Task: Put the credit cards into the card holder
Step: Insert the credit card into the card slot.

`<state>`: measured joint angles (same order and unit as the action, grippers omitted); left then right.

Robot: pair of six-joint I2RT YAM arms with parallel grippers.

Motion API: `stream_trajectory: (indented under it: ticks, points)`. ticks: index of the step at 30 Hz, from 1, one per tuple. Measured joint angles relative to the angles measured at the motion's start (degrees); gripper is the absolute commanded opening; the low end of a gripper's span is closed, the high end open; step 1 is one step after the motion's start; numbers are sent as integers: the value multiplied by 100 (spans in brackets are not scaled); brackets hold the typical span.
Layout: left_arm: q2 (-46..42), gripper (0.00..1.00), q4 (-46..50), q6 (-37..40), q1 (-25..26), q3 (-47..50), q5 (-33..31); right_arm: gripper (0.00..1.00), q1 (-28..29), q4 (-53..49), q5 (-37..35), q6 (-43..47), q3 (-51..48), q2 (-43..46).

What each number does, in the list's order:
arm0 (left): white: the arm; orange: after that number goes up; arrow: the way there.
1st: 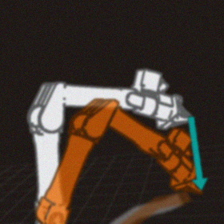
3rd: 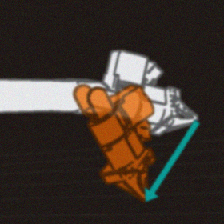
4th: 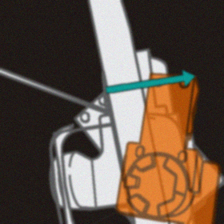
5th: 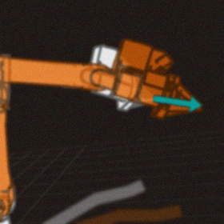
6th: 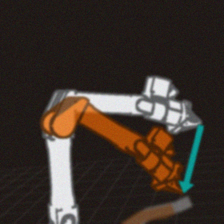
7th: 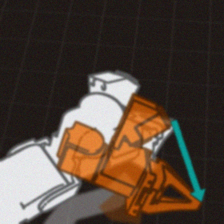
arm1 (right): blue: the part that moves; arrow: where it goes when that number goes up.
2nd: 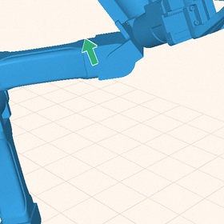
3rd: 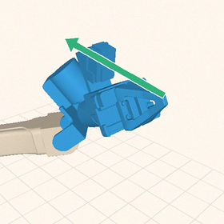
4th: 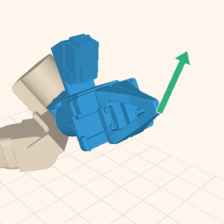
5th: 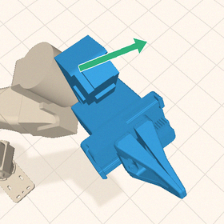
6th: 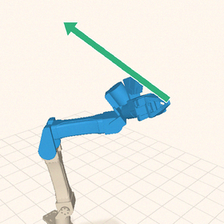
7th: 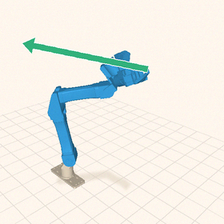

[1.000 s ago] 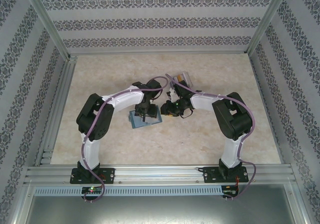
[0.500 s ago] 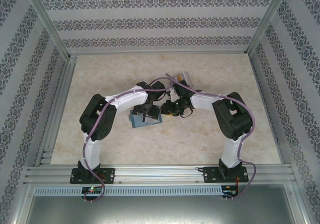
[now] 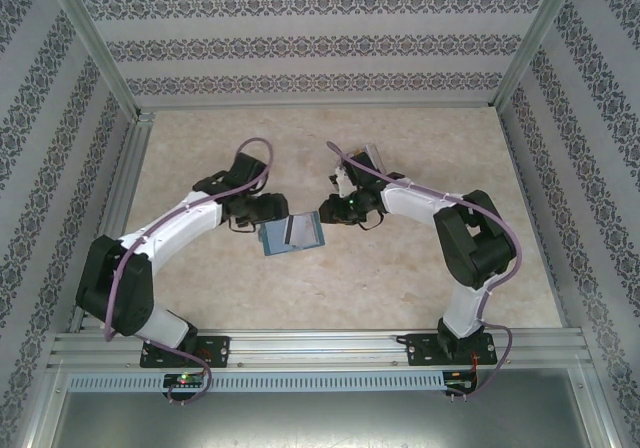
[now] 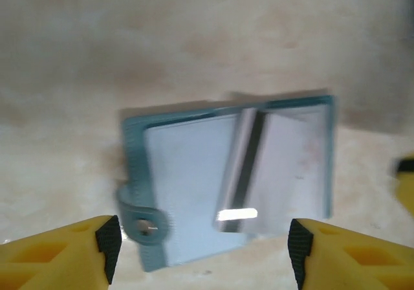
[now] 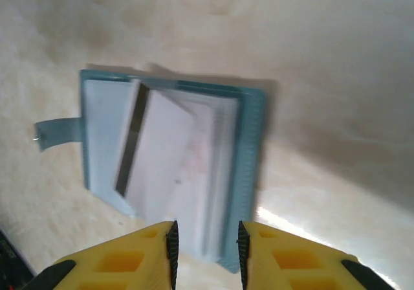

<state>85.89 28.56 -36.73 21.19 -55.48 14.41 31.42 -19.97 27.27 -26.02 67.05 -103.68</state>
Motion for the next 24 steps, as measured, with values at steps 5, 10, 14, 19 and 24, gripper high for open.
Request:
stream_trajectory:
  ticks: [5,10,14,19,24]
  points:
    - [0,55,-442,-271,-297,675,481,33,417,-151,-92,74,385,33]
    - [2,46,-881,-404,-393,909,658,33,820,-232,-92,72,918,-334]
    - [109,32,-1082,-435,-490,1012,658,33,1108,-323,-92,70,1421,-898]
    - [227,10,-1248,-431,-595,1180,658,33,1329,-470,-90,31,1818,-1458]
    - [280,0,-1338,-420,-595,1266,656,33,1416,-660,-116,-20,2153,-1740]
